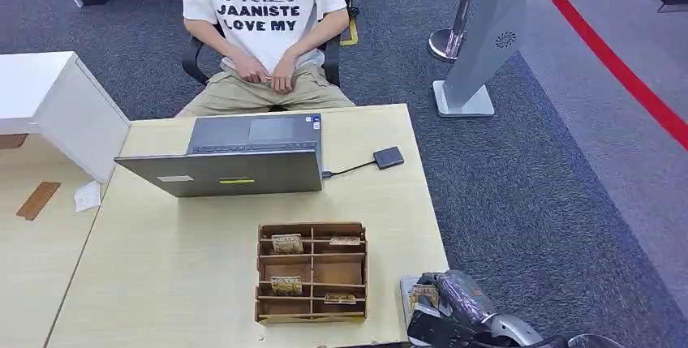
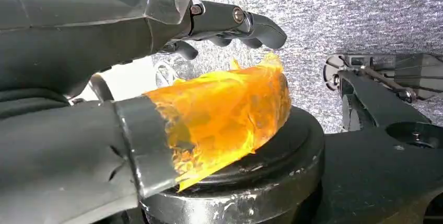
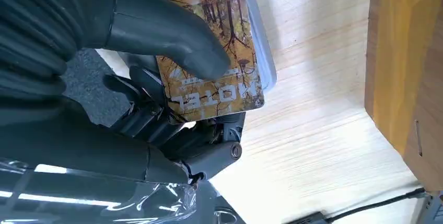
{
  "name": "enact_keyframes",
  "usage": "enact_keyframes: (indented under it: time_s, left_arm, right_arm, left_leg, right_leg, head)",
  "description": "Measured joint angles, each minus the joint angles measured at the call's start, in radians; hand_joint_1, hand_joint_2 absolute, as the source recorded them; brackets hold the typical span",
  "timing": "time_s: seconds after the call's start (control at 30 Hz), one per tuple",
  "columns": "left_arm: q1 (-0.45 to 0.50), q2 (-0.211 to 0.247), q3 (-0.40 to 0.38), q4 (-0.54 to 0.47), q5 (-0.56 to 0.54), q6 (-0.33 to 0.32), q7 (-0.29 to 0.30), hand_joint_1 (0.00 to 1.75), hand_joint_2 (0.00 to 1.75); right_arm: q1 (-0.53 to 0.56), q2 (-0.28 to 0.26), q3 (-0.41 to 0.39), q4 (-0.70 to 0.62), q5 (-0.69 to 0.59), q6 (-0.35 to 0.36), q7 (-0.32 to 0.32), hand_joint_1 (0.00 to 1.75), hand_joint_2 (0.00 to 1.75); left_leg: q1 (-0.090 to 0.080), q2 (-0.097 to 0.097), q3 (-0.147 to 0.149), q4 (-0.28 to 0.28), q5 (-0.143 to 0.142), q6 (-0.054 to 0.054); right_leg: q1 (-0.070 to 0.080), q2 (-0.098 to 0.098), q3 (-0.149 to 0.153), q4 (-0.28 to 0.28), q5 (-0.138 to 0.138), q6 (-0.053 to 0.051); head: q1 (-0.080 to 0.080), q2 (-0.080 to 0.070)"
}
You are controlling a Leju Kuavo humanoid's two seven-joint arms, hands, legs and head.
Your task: Pass the card to the sensor for recognition and then transmit it.
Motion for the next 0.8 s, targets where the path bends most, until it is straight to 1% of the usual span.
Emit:
enact_keyframes:
  time_s: [0.8]
  left_arm:
    - [0.0,0.0,0.0,0.0,-0.002,-0.001,0.003,0.0,0.0]
  right_arm:
    - [0.0,0.0,0.002,0.0,0.0,-0.001,0.0,1.75,1.75]
  left_leg:
    - [0.0,0.0,0.0,0.0,0.0,0.0]
  right_leg:
    - [0.0,0.0,0.0,0.0,0.0,0.0]
  head:
    - [0.0,0.0]
